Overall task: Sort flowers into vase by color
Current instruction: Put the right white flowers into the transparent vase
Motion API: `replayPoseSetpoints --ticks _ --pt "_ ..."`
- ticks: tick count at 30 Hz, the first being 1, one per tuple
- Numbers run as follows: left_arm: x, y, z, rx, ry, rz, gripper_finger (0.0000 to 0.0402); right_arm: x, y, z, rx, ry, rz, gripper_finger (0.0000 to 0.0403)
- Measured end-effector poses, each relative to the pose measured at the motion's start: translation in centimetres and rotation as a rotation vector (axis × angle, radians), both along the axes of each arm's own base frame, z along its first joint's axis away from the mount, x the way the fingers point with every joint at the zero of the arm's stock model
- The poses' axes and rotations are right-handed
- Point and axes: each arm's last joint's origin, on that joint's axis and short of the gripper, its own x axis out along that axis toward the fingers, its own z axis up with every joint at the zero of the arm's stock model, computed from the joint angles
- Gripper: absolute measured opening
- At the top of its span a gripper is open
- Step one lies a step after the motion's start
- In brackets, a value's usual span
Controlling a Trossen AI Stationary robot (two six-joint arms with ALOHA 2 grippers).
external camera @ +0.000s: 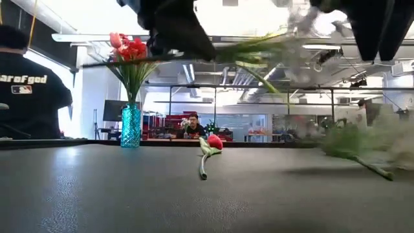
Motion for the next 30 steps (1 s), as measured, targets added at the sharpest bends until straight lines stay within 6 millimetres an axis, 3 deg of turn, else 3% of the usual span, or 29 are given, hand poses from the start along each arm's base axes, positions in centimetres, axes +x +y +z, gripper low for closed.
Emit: replayPoseSetpoints --ticks 7,13,20,30 --pt "-0.6 2.7 4.1 0.011 -0.151 0.034 0.0006 0.4 1.5 0.7 -0.027 -0.246 -0.056 0.0189" --pt "-1.0 4.5 7.2 -0.001 -0.317 0.051 0.0006 2.1 2.2 1.1 -0.063 -0.499 -0.069 0.0189" --pt "-1.6 5.5 9.9 -0.010 -0.461 -0.016 0.0006 4.1 2.7 2.0 -0.145 -0.742 0.028 0.0189" --pt "-3.4 6.0 12.3 0.027 -0.541 -0.053 0.0006 5.1 2.5 4.6 -0.325 -0.895 0.074 0.0189"
